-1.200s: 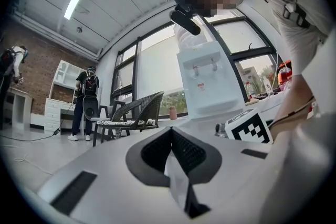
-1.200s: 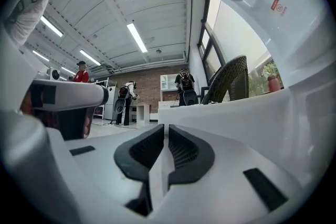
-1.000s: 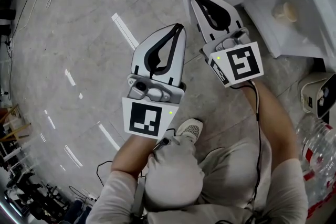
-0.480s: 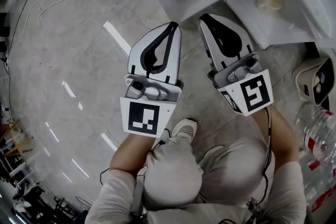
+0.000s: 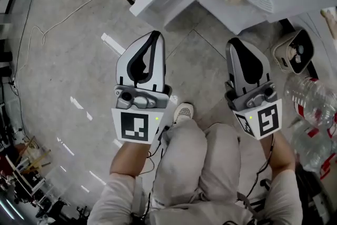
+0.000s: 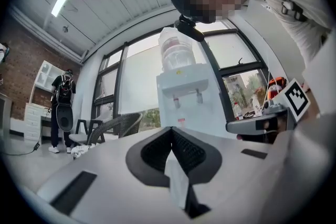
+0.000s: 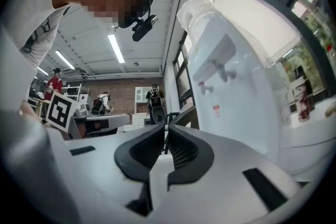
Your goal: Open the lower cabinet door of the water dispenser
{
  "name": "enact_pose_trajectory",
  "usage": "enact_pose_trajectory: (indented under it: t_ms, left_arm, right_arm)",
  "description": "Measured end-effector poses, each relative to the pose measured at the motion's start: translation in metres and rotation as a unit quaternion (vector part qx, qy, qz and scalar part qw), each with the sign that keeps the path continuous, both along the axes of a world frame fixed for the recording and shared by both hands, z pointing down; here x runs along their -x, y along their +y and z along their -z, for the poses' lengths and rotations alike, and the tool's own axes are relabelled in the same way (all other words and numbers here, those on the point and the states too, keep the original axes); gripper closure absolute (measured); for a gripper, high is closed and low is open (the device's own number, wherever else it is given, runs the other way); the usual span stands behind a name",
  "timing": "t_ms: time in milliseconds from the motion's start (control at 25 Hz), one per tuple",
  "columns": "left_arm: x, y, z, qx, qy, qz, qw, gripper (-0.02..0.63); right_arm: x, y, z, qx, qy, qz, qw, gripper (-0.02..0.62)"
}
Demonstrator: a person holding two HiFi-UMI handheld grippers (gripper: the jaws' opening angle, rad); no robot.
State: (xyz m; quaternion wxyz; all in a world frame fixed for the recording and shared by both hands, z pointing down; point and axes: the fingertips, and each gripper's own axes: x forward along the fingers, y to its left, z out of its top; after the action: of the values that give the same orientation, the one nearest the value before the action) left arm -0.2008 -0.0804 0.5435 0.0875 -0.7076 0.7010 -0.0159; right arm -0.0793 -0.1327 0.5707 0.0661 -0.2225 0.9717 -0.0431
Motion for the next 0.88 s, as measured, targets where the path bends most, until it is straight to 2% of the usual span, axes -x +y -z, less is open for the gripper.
enact_pose_trajectory:
  t_ms: [280,480,760,880]
  left_arm:
    - [-0.026,0.014,0.176,0.012,0.015,-0.015,0.9997,0.603]
    - [-0.05,0.017,0.306,0.015,0.03,-0.04,0.9986,0.603]
    - [-0.085,0.019,0.476,0.008,0.069,-0.069,0.9952,0.603]
    - [-0.098,0.034,0.532,0.001,0.066,-0.083,0.9943,0.603]
  right_arm:
    - [-0.084,0.011,0.177,0.022,0.02,-0.089,0.996,0.563]
    - [-0.129,0.023,0.309,0.017,0.031,-0.139,0.99,0.563]
    - [-0.196,0.032,0.483,0.021,0.026,-0.222,0.974,0.563]
    - [-0.226,0.047,0.537,0.007,0.022,-0.242,0.97,0.563]
